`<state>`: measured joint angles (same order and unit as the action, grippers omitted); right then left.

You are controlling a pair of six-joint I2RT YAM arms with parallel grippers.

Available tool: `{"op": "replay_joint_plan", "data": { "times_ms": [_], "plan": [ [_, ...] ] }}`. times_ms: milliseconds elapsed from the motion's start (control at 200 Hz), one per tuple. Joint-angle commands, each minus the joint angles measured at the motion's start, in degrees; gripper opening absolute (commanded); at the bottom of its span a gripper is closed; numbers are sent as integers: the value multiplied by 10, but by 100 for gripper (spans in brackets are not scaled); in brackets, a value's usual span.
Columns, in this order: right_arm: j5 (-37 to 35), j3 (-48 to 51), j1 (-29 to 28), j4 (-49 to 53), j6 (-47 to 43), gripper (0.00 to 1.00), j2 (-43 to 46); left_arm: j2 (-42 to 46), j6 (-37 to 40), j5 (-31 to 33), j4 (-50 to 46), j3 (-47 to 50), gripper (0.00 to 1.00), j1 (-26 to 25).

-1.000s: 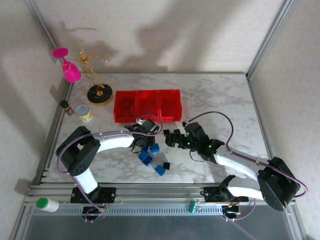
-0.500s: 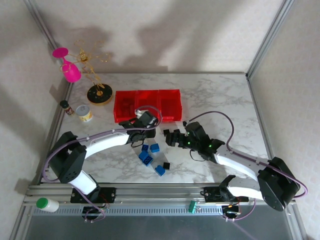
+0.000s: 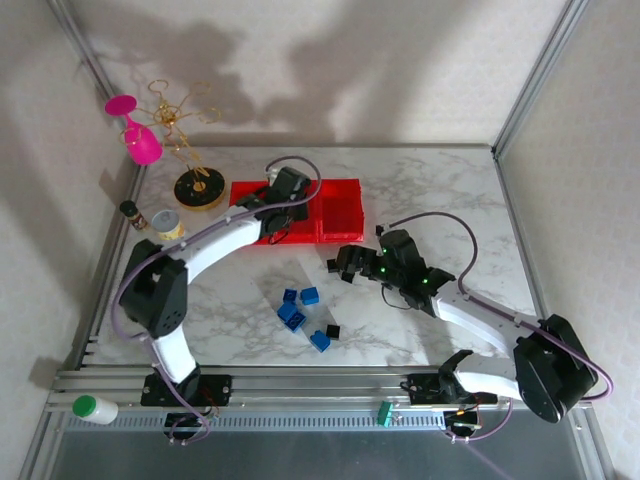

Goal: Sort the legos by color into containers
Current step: Place the lego in the container.

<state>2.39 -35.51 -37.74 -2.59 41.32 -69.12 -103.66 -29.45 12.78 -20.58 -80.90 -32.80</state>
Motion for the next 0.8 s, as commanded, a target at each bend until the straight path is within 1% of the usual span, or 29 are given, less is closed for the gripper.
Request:
{"op": "replay_joint_plan", "data": {
  "times_ms": [0,95,225,285,365,415,646,796],
  "plan": [
    [-8,-21,2,-15,-2,99,-11,-59,32,16,-14,-56,43,14],
    [-10,-25,3,-15,-2,99,-13,-101,38,28,-21,-98,43,22],
    [-10,-22,4,-18,-1,99,-13,-144,43,35,-23,-129,44,30],
    [-9,-21,5,-19,-2,99,-14,-158,43,34,-24,-141,47,33],
    [-11,-21,6,-17,-3,99,-14,-169,47,31,-28,-152,53,34],
    [-11,-22,6,-15,-3,99,-14,-173,49,28,-33,-159,55,34],
    [-10,-18,7,-13,-4,99,-4,-152,58,29,-47,-165,58,34],
    [-3,-17,7,-5,-7,99,5,-96,56,9,-37,-128,58,34]
  ]
}}
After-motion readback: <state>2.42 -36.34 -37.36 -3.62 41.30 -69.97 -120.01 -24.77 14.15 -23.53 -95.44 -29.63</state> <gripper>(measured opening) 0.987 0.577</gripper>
